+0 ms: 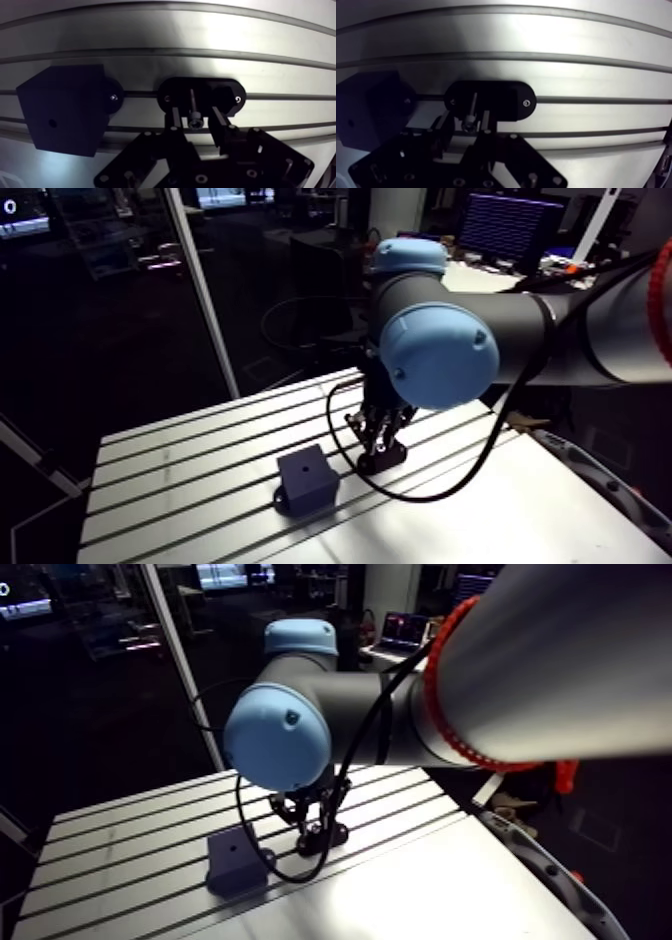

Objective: Pick up the M10 bolt and insert it into the hole until fully seated.

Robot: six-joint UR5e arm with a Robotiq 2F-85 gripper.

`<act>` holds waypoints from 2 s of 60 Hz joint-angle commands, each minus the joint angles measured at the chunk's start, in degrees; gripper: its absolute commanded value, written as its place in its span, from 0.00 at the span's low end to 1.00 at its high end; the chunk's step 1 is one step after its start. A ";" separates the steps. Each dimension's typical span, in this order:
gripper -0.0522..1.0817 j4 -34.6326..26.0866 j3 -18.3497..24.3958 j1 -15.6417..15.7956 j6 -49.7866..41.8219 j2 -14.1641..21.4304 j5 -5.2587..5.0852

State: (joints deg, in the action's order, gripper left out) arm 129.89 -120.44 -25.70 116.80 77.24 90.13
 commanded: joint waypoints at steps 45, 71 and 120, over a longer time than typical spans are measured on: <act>0.62 -0.02 -0.02 -0.33 0.32 -0.04 0.62; 0.64 -0.02 0.07 -0.24 0.32 -0.04 0.62; 0.74 -0.36 0.50 -0.24 0.32 0.27 0.44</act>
State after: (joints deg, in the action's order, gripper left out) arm 129.71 -120.17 -25.94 117.12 77.04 90.71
